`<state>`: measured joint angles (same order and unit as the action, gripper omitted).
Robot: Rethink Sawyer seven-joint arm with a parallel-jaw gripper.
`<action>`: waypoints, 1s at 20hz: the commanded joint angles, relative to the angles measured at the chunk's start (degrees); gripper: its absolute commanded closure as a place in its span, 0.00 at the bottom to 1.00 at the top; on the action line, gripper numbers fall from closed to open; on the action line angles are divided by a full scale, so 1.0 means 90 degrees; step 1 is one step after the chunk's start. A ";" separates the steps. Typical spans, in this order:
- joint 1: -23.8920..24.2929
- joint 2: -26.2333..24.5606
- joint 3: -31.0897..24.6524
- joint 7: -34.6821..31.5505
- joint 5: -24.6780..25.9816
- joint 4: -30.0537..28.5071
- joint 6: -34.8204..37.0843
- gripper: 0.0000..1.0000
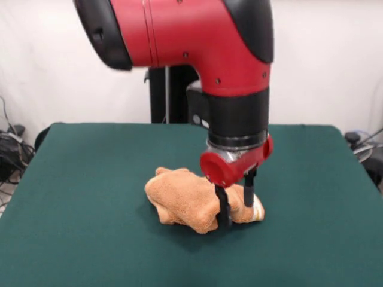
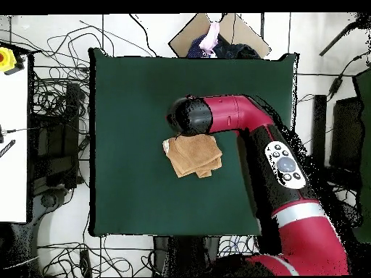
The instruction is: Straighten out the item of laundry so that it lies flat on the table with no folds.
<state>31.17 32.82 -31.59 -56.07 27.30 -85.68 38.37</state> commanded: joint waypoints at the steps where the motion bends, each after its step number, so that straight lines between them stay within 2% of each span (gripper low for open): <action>1: 0.0051 -0.0691 -0.0534 0.1380 0.0463 -0.0075 0.0479 0.00; 7: -0.0121 -0.0833 -0.0167 0.1020 0.0502 -0.0120 0.0042 0.00; 20: -0.0107 -0.0906 0.0119 0.0216 0.0600 -0.0335 -0.0495 0.00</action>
<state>31.48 25.76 -32.11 -47.86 30.61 -86.01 37.68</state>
